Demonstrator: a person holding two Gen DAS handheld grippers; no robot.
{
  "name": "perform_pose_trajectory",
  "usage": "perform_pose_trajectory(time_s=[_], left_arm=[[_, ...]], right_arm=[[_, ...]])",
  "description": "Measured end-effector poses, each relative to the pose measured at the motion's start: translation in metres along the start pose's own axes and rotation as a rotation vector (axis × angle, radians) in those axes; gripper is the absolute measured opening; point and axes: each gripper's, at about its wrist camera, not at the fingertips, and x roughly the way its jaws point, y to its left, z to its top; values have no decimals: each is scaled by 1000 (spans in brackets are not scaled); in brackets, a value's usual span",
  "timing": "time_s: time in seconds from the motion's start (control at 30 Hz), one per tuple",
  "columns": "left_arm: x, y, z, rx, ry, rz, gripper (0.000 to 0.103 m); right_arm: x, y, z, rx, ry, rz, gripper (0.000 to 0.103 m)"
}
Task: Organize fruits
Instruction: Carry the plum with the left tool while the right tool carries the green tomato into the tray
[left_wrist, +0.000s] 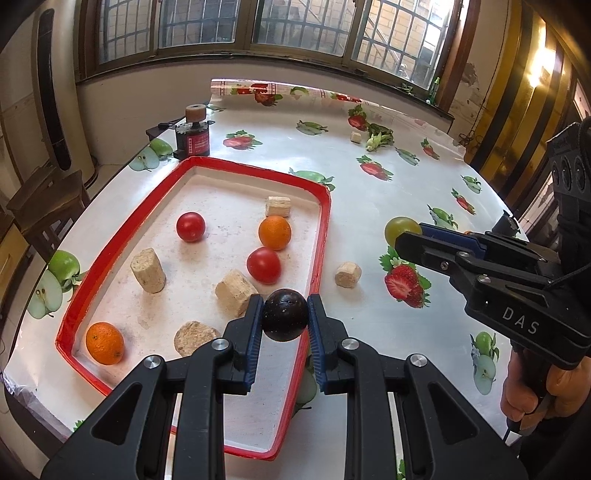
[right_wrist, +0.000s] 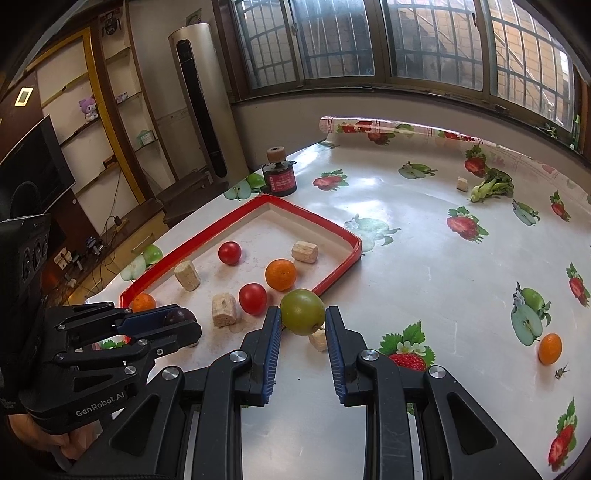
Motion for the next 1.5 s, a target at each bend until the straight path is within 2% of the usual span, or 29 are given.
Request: perform_pose_trajectory(time_s=[0.4, 0.87, 1.23, 1.5], left_arm=[[-3, 22, -2, -35, -1, 23, 21], [-8, 79, -7, -144, -4, 75, 21], [2, 91, -26, -164, 44, 79, 21], [10, 98, -27, -181, 59, 82, 21]], right_arm=[[9, 9, 4, -13, 8, 18, 25], [26, 21, 11, -25, 23, 56, 25], [52, 51, 3, -83, 84, 109, 25], [78, 67, -3, -117, 136, 127, 25]])
